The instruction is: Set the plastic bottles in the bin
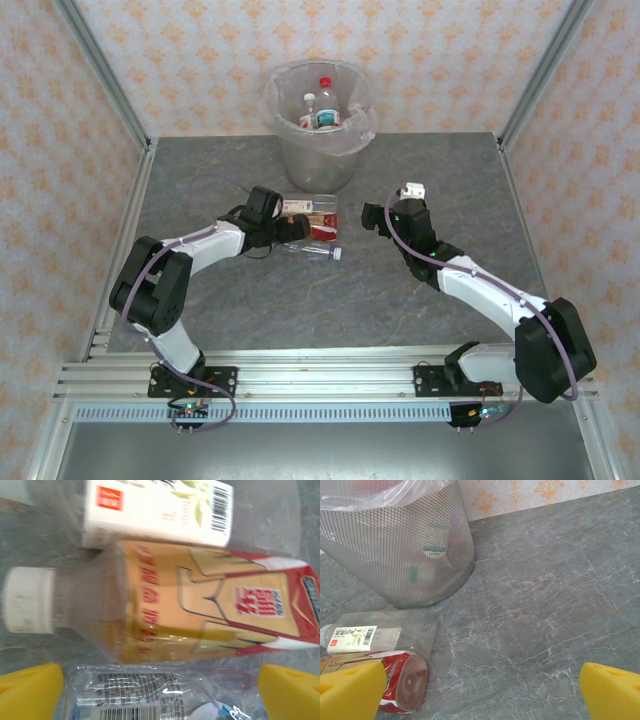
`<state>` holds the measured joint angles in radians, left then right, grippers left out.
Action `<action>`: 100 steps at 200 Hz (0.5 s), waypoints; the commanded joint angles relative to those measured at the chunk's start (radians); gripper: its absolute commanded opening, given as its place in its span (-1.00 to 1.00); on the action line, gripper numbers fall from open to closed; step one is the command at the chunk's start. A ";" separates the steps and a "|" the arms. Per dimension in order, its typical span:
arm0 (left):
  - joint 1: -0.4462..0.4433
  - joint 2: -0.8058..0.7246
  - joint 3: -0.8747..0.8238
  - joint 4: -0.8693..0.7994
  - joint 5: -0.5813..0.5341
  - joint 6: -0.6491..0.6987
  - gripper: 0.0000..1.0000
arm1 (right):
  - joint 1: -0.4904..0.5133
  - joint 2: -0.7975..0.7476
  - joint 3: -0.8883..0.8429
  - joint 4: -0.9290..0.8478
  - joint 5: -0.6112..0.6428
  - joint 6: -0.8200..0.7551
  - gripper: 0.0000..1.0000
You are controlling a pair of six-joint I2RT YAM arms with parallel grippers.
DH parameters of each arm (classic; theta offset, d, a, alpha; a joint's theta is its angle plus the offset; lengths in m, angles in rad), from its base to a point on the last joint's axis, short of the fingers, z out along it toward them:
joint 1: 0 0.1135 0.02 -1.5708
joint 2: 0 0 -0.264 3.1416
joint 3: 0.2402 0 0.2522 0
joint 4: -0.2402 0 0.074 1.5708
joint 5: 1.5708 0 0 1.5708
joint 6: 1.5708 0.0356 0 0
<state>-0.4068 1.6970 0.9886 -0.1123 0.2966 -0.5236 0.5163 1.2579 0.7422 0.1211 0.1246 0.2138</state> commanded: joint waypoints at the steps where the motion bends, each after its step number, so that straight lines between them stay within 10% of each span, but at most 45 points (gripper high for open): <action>1: -0.025 -0.051 -0.036 0.029 -0.015 0.027 1.00 | -0.002 -0.025 -0.016 0.029 0.044 0.017 0.98; 45: -0.097 -0.109 -0.094 0.015 -0.003 0.043 1.00 | -0.002 0.010 -0.004 0.036 0.060 0.004 0.98; 100: -0.190 -0.099 -0.009 -0.199 -0.246 0.298 1.00 | -0.002 0.025 0.006 0.036 0.069 -0.003 0.98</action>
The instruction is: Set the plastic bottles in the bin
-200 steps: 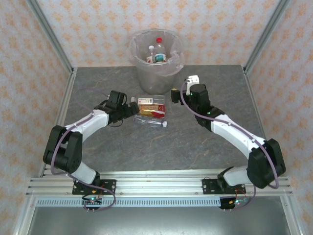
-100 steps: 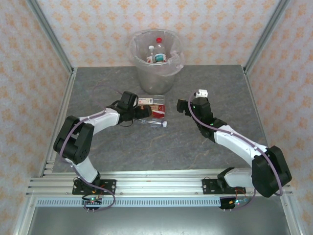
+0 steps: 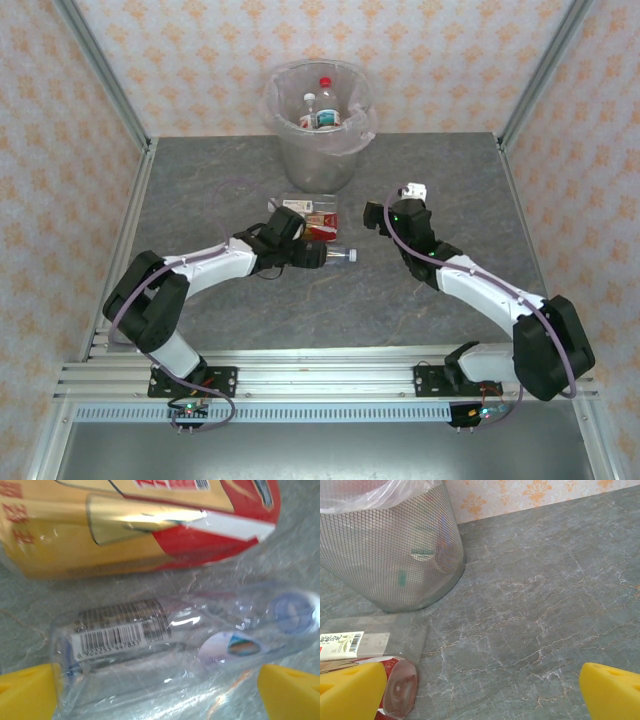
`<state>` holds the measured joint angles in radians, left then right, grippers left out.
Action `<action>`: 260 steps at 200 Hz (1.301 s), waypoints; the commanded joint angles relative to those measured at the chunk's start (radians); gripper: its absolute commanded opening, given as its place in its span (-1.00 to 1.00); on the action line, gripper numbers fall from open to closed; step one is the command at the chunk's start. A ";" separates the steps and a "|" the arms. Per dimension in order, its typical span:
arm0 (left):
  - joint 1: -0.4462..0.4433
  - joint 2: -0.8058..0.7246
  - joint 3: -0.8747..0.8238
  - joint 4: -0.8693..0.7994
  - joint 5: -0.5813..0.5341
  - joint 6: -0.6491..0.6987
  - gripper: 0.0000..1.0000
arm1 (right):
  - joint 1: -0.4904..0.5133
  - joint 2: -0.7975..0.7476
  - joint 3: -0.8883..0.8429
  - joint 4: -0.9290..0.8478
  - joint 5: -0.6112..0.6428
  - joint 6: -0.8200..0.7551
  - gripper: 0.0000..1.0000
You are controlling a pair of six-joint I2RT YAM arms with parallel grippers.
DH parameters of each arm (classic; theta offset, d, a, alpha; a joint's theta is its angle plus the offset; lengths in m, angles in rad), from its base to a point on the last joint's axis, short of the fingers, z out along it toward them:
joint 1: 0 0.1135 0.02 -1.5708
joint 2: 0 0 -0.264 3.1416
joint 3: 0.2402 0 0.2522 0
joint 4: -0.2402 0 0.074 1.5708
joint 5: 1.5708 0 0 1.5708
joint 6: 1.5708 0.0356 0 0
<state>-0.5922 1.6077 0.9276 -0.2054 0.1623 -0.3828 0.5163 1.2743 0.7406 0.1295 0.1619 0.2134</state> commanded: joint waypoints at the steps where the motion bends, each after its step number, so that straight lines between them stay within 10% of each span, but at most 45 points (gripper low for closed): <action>1: -0.005 -0.010 0.055 -0.108 -0.111 0.161 1.00 | -0.002 0.009 0.007 0.027 0.031 -0.002 0.98; 38: -0.076 0.012 0.086 -0.137 -0.295 0.355 1.00 | -0.002 0.010 0.009 0.024 0.043 -0.004 0.98; 82: -0.087 0.115 0.174 -0.178 -0.265 0.506 1.00 | -0.002 0.023 0.026 0.013 0.046 -0.005 0.98; 260: -0.169 0.284 0.252 -0.210 -0.318 0.447 0.69 | -0.002 0.033 0.026 -0.031 0.047 0.000 0.98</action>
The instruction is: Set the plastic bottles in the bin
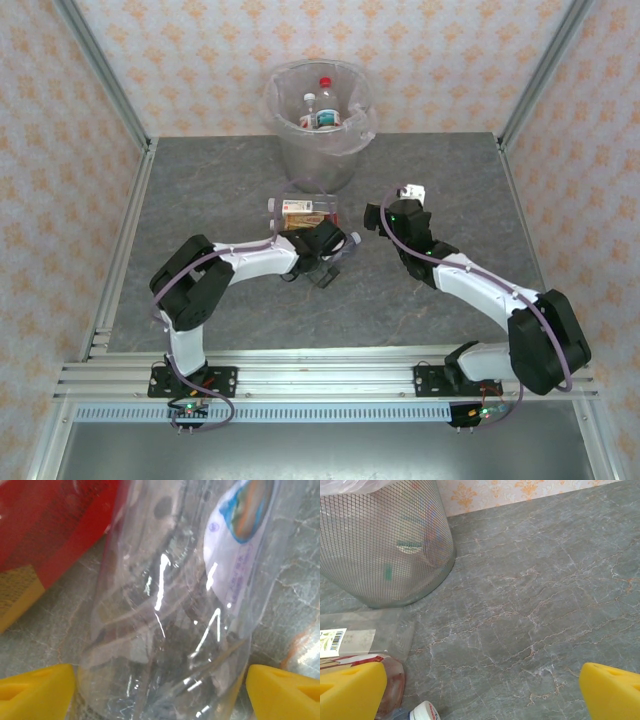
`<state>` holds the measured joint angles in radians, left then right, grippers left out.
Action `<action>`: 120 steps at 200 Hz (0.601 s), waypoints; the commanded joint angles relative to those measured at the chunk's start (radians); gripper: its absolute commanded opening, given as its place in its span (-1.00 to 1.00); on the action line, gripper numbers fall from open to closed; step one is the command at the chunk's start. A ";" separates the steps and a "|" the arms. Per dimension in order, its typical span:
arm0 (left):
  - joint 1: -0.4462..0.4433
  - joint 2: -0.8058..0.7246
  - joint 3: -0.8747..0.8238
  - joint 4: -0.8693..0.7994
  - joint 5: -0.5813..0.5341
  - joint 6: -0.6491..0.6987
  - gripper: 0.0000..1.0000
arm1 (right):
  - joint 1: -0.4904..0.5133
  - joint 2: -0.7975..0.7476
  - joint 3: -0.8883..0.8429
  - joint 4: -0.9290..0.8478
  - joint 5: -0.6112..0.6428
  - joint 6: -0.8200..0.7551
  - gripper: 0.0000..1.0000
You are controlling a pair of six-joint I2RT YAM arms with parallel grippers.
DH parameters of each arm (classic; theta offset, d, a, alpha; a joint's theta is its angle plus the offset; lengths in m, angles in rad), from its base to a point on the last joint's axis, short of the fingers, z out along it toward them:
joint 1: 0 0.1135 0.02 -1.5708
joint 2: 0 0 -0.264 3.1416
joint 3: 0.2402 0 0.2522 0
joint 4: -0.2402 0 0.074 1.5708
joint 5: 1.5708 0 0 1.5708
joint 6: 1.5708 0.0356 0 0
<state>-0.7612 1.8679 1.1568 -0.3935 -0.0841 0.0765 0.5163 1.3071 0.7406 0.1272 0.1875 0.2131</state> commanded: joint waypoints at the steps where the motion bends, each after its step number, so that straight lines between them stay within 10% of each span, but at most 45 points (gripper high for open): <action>1: 0.000 0.025 0.024 -0.022 -0.072 -0.012 0.68 | -0.002 0.000 0.026 -0.030 0.022 0.001 0.98; 120: 0.000 -0.039 0.019 0.001 -0.018 -0.037 0.19 | -0.002 -0.048 0.031 -0.033 0.086 0.010 0.98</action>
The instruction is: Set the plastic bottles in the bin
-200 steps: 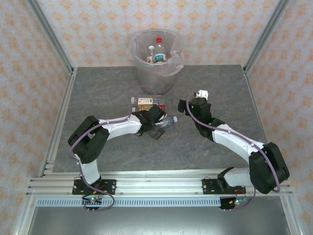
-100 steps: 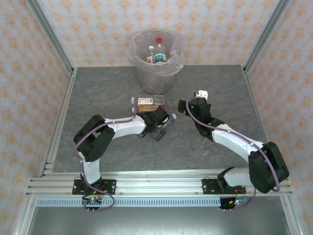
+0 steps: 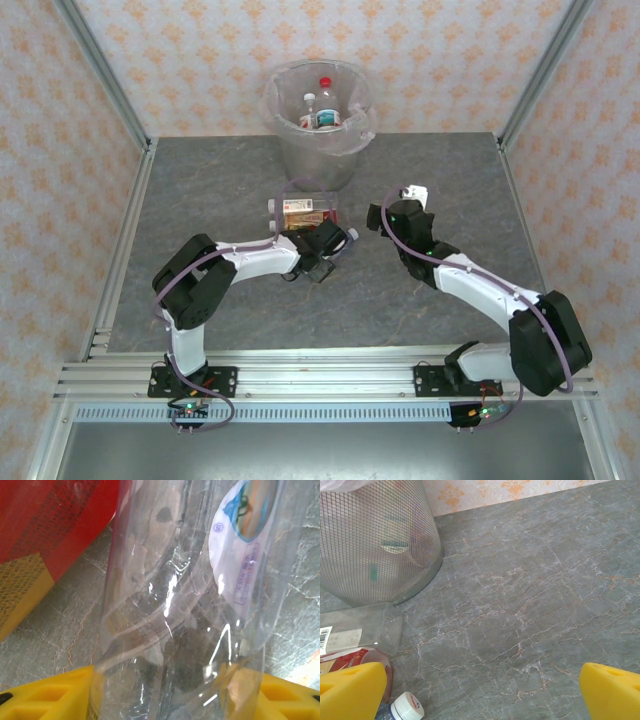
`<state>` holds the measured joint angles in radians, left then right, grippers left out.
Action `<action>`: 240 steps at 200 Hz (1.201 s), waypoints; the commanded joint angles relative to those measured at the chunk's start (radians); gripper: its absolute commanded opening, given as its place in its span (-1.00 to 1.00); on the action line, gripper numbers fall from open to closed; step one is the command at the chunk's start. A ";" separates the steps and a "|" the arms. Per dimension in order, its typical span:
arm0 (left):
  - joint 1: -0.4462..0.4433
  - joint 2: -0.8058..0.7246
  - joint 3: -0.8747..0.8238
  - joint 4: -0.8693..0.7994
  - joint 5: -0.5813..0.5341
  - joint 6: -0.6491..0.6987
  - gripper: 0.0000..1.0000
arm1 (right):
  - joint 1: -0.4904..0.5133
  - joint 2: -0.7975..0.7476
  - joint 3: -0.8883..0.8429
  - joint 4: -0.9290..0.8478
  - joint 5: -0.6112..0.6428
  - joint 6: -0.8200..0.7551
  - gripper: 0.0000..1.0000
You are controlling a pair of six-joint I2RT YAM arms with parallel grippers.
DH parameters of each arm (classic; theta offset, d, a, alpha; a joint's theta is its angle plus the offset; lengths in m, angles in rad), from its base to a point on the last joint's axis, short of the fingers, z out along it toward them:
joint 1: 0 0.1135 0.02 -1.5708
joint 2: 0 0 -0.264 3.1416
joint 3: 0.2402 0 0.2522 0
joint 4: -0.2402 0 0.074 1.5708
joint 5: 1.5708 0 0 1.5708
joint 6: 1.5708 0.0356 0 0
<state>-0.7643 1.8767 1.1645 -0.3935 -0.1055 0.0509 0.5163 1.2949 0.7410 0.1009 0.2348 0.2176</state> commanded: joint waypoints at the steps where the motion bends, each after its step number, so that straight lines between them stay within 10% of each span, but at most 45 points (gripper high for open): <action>1: 0.002 -0.049 0.012 0.000 0.004 -0.011 0.19 | -0.002 -0.036 0.031 -0.006 0.039 0.004 0.98; 240: 0.135 -0.386 0.098 0.171 0.173 -0.244 -0.01 | -0.002 -0.106 -0.013 0.018 0.000 0.124 0.98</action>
<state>-0.6498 1.5227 1.1904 -0.3027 0.0711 -0.1375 0.5163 1.2194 0.7425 0.1059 0.2523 0.2962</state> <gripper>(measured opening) 0.497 0.992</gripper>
